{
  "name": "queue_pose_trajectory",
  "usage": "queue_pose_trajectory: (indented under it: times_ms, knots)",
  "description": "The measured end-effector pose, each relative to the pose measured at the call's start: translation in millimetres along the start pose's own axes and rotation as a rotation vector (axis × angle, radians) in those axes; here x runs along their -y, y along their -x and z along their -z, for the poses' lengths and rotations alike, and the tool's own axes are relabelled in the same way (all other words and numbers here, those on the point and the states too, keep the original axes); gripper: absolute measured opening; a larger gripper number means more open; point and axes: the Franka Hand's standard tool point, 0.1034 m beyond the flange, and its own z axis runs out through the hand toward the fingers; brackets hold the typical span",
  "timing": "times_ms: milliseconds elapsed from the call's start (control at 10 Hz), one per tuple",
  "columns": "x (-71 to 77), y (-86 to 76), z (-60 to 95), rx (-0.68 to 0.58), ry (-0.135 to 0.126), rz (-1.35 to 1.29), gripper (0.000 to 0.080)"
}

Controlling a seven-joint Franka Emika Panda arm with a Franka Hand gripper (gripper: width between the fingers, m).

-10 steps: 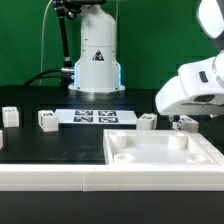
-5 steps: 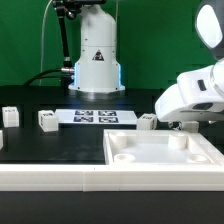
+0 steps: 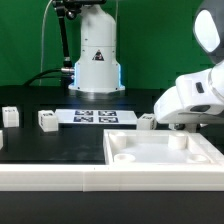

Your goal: Assemble one leg

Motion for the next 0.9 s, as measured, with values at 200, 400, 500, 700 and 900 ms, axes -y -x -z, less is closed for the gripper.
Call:
queue_pose_trajectory:
  times_ms: [200, 400, 500, 700, 900]
  knots:
    - [0.0, 0.0, 0.0, 0.000, 0.000, 0.000, 0.0291]
    - [0.0, 0.0, 0.0, 0.000, 0.000, 0.000, 0.0291]
    - [0.0, 0.0, 0.0, 0.000, 0.000, 0.000, 0.0291]
    - [-16.3, 7.7, 14.4, -0.019, -0.030, 0.055, 0.0291]
    - [-31.7, 32.4, 39.5, -0.010, -0.036, 0.059, 0.0292]
